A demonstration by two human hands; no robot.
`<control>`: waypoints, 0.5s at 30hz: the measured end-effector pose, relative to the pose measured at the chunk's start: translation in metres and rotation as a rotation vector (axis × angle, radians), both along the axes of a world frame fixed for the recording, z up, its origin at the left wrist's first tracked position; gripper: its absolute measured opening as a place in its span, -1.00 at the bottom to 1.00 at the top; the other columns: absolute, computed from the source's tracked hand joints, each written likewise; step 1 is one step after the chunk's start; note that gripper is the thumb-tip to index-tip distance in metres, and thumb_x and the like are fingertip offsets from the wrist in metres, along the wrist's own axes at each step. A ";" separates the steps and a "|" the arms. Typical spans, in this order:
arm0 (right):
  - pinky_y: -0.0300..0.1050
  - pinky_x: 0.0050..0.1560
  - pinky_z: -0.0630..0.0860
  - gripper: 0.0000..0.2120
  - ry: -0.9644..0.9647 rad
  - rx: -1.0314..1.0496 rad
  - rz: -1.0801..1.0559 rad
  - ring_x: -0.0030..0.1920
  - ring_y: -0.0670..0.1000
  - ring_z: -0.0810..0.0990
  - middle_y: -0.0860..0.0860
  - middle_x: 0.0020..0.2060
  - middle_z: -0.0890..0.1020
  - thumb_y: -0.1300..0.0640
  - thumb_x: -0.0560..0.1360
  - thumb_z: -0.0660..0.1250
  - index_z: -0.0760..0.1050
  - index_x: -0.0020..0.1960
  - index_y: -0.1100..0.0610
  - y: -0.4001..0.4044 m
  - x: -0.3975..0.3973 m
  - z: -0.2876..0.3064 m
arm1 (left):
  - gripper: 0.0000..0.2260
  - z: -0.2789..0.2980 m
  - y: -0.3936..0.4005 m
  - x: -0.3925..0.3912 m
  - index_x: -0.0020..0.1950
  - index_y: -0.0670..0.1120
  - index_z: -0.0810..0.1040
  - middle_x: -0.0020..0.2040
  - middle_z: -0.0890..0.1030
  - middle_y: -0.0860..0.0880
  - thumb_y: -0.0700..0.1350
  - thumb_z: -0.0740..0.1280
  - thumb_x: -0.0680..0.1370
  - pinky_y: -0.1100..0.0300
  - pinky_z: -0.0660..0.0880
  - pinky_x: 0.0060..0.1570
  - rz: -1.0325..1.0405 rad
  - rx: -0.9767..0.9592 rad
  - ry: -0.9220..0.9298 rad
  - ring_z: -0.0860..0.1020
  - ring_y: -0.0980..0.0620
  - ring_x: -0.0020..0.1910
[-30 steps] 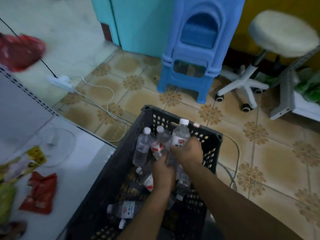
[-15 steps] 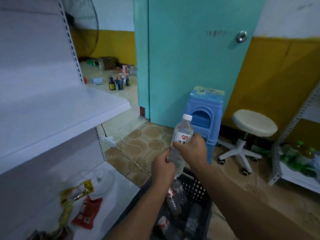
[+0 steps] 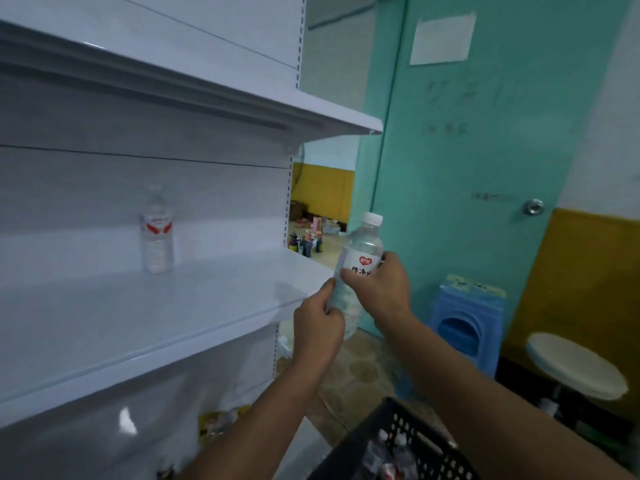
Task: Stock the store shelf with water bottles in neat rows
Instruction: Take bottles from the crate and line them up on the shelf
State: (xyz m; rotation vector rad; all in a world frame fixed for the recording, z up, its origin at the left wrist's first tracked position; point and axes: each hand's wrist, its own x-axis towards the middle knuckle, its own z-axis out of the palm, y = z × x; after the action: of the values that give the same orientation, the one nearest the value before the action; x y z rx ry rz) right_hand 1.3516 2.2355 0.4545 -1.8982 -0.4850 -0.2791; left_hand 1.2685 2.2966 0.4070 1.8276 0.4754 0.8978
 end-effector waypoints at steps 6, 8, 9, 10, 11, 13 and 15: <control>0.09 -0.13 0.63 -0.47 -0.040 0.007 0.216 -0.21 0.02 0.64 0.00 -0.17 0.64 -0.14 0.10 0.50 0.47 -0.02 0.05 0.079 -0.079 0.023 | -0.66 0.025 0.051 -0.092 0.36 0.03 0.48 0.14 0.63 0.00 -0.14 0.20 0.59 0.01 0.56 0.12 0.170 -0.019 -0.109 0.60 0.01 0.03; 0.09 -0.13 0.64 -0.38 -0.057 -0.011 0.301 -0.19 0.01 0.65 -0.02 -0.14 0.64 -0.24 0.02 0.42 0.47 0.00 0.02 0.106 -0.102 0.025 | -0.61 0.025 0.069 -0.120 0.35 0.04 0.48 0.14 0.63 0.01 -0.24 0.20 0.57 0.03 0.57 0.09 0.227 -0.021 -0.138 0.60 0.03 0.03; 0.09 -0.13 0.64 -0.37 -0.058 -0.015 0.342 -0.18 0.01 0.64 -0.01 -0.13 0.63 -0.24 0.03 0.43 0.46 0.01 0.03 0.119 -0.114 0.026 | -0.59 0.026 0.077 -0.134 0.36 0.04 0.47 0.15 0.62 0.01 -0.28 0.19 0.56 0.06 0.57 0.09 0.256 -0.032 -0.147 0.59 0.04 0.04; 0.08 -0.12 0.64 -0.39 -0.058 -0.017 0.381 -0.17 0.01 0.64 0.00 -0.11 0.62 -0.20 0.08 0.47 0.46 0.03 0.04 0.129 -0.127 0.027 | -0.58 0.025 0.085 -0.147 0.37 0.03 0.46 0.18 0.60 0.02 -0.29 0.18 0.56 0.14 0.56 0.08 0.292 -0.044 -0.146 0.57 0.06 0.05; 0.08 -0.10 0.64 -0.42 -0.055 -0.023 0.416 -0.15 0.02 0.63 0.01 -0.08 0.61 -0.15 0.14 0.52 0.44 0.05 0.06 0.140 -0.139 0.027 | -0.58 0.025 0.092 -0.160 0.39 0.02 0.44 0.19 0.58 0.04 -0.29 0.18 0.57 0.28 0.54 0.02 0.335 -0.049 -0.138 0.55 0.09 0.04; 0.06 -0.08 0.63 -0.47 -0.044 -0.033 0.487 -0.11 0.02 0.63 0.01 -0.05 0.60 -0.07 0.23 0.56 0.42 0.08 0.06 0.161 -0.163 0.025 | -0.60 0.024 0.104 -0.185 0.40 0.02 0.42 0.19 0.52 0.15 -0.26 0.19 0.59 0.56 0.40 -0.21 0.425 -0.058 -0.125 0.50 0.21 -0.04; 0.04 -0.08 0.63 -0.48 -0.042 -0.033 0.564 -0.10 0.01 0.63 0.01 -0.05 0.61 -0.05 0.25 0.57 0.42 0.09 0.06 0.182 -0.189 0.020 | -0.63 0.023 0.113 -0.215 0.39 0.04 0.42 0.15 0.49 0.20 -0.22 0.19 0.61 0.62 0.34 -0.35 0.500 -0.058 -0.122 0.48 0.28 -0.16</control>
State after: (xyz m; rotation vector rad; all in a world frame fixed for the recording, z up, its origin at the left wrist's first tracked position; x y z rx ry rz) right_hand 1.1627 2.4177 0.4740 -1.7077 -1.0289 0.0626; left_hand 1.0540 2.4093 0.4301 1.6129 0.8930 1.3068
